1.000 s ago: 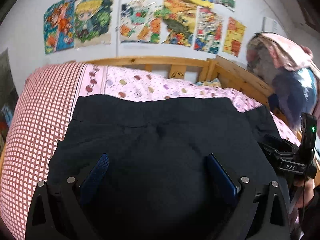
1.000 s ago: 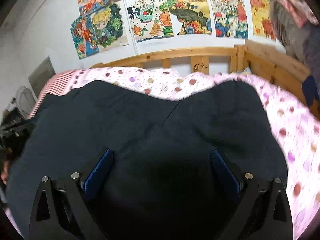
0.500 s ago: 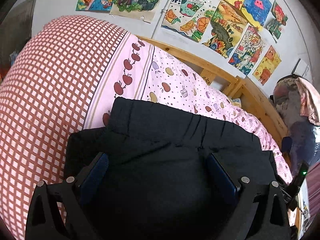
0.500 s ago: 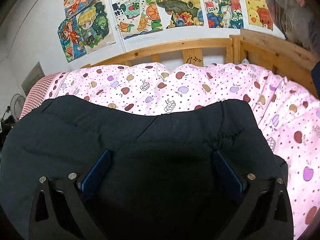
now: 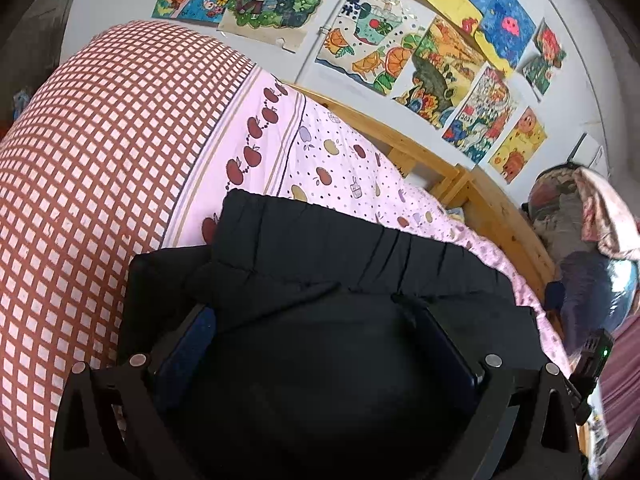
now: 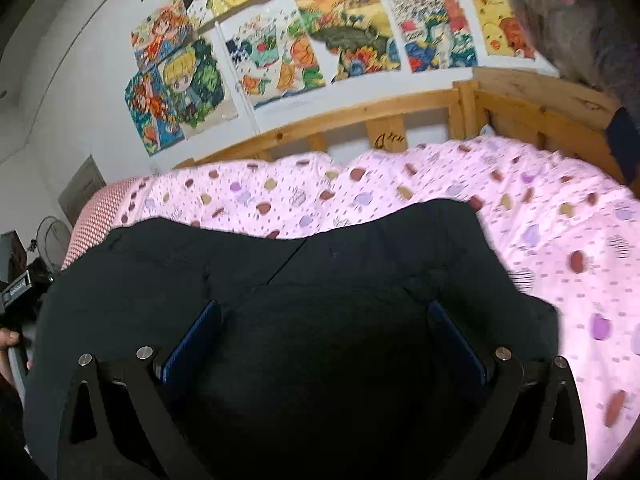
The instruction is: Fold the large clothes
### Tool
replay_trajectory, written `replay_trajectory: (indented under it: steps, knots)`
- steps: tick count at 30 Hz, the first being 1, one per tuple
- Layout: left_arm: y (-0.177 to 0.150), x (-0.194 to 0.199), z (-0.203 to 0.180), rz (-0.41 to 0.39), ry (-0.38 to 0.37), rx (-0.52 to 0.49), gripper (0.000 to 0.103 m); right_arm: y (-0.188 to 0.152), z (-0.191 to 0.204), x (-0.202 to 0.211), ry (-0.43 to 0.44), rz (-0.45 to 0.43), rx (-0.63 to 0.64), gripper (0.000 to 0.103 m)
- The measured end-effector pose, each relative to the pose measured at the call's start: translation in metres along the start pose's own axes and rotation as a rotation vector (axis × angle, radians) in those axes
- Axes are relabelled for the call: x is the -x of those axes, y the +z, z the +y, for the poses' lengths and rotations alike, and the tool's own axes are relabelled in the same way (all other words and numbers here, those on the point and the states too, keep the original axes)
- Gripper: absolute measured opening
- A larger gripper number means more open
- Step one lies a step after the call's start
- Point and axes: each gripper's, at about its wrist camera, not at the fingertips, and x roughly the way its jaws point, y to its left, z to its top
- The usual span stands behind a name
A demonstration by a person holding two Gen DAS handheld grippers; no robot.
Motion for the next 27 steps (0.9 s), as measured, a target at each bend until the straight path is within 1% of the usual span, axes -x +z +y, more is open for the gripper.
replay_trajectory:
  steps: [3,5,8,11,13,15,18,22,27]
  knots:
    - [0.005,0.017,0.005,-0.011,-0.034,0.029,0.101,0.0,-0.01,0.027,-0.015,-0.02,-0.018,0.101]
    - [0.006,0.029,0.005,-0.018,-0.034,0.03,0.101,0.001,-0.018,0.044,-0.035,-0.015,-0.004,0.101]
    - [0.006,0.047,0.008,-0.026,0.033,0.013,0.102,-0.001,-0.027,0.068,-0.105,-0.005,0.054,0.101]
    - [0.005,0.063,0.018,-0.012,0.044,-0.009,0.102,-0.007,-0.04,0.085,-0.119,0.013,0.076,0.101]
    - [0.002,0.072,0.025,-0.001,0.069,-0.035,0.102,-0.013,-0.05,0.092,-0.121,0.028,0.077,0.101]
    - [-0.002,0.079,0.033,0.011,0.094,-0.063,0.102,-0.021,-0.06,0.093,-0.119,0.049,0.075,0.101]
    - [-0.007,0.08,0.044,0.049,0.097,-0.076,0.102,-0.029,-0.071,0.088,-0.107,0.076,0.057,0.101]
    - [-0.013,0.072,0.057,0.096,0.064,-0.088,0.102,-0.038,-0.08,0.073,-0.105,0.09,0.013,0.101]
    - [-0.022,0.06,0.063,0.115,0.008,-0.118,0.103,-0.05,-0.086,0.059,-0.075,0.103,-0.019,0.101]
